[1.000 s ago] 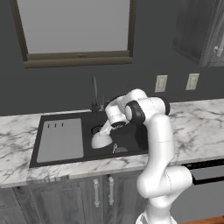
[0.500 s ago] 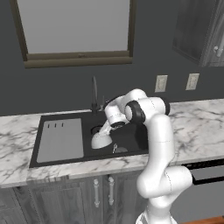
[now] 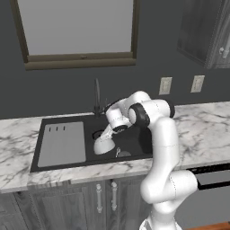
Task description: Open the cabinet, pick the kettle from the cabinet, and place it in the sink.
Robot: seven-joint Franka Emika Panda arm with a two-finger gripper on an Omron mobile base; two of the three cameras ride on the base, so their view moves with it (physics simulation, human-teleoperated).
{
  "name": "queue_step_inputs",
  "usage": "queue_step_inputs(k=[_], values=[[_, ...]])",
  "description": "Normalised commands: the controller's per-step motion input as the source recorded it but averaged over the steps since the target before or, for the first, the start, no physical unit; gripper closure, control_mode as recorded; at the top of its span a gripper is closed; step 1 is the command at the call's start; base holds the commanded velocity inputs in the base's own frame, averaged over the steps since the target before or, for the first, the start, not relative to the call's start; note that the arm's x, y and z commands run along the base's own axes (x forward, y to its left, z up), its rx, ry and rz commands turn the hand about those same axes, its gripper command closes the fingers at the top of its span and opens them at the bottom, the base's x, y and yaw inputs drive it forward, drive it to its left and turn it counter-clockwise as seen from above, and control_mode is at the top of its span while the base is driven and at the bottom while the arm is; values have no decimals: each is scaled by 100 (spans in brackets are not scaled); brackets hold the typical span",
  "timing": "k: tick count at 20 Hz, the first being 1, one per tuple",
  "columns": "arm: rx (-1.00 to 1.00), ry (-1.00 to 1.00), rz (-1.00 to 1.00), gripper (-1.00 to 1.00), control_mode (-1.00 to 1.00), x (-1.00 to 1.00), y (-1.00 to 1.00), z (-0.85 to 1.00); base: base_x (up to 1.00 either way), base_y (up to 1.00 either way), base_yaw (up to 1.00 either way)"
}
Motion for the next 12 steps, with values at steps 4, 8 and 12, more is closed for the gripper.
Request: queue_step_inputs(k=[4,8,12], values=[[0,9,0,100,-100,-33,11,-37,0,0,0],[0,9,0,100,-100,-33,11,-38,0,0,0],[0,7,0,100,-100,-35,8,-38,0,0,0]])
